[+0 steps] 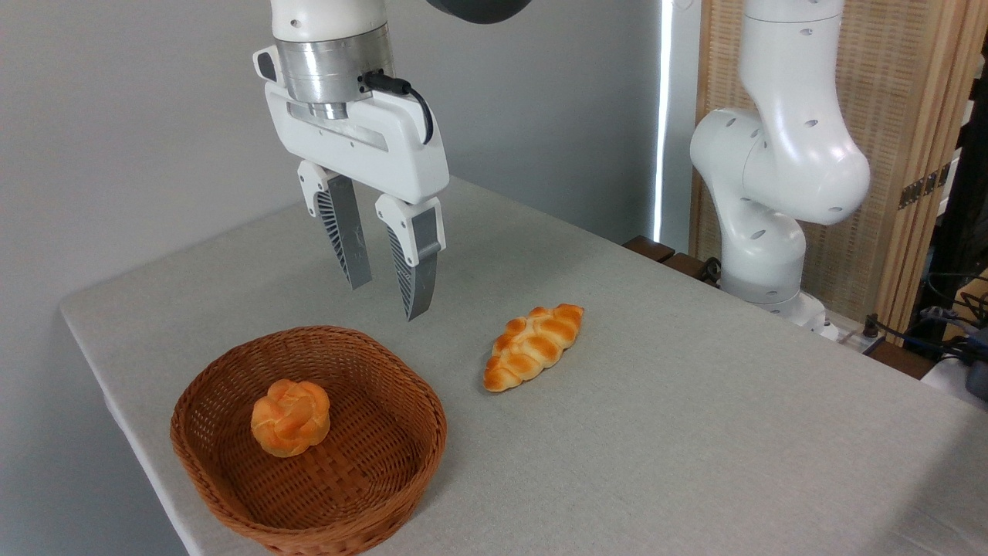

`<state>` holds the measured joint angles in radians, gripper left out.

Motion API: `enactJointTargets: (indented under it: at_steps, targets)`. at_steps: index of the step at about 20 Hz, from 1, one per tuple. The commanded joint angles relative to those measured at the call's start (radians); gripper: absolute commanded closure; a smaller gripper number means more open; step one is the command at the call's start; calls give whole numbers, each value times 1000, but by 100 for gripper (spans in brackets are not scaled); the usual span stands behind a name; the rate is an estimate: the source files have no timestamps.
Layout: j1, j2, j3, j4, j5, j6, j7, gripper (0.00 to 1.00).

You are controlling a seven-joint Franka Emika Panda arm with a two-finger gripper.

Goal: Put bread into the basket
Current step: 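Move the open gripper over toward the braided bread roll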

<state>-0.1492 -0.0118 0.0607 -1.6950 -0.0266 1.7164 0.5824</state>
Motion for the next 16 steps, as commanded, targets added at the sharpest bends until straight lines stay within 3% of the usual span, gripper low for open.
enactJointTargets:
  at_steps: [1,16]
  targets:
    - [3,-7,2,15,2,-55,11,0]
    - [3,-7,2,14,1,-55,2,0]
